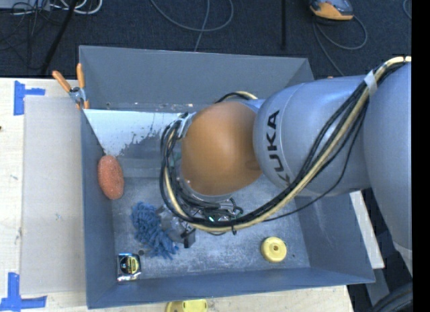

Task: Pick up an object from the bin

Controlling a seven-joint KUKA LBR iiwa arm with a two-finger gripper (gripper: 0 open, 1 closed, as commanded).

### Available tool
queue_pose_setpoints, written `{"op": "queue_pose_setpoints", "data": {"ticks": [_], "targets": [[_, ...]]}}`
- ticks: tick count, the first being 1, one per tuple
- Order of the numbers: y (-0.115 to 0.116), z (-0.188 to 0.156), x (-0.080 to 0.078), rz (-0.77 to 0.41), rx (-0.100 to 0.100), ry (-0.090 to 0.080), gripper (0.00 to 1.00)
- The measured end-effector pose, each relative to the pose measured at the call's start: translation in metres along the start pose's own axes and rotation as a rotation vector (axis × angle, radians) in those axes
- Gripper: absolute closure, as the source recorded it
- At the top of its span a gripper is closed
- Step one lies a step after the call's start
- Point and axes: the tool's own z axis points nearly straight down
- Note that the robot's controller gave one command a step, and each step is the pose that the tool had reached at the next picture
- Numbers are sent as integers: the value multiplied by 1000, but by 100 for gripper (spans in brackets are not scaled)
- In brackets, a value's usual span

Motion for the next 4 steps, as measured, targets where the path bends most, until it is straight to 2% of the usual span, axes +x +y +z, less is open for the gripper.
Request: {"op": "queue_pose_setpoints", "data": {"ticks": [1,2,3,4], "targets": [[38,48,8,-124,-8,14,0],[23,24,-11,35,-6,10,0],[42,62,-2,-207,-6,8,100],[42,62,-1,-205,-6,8,100]]}}
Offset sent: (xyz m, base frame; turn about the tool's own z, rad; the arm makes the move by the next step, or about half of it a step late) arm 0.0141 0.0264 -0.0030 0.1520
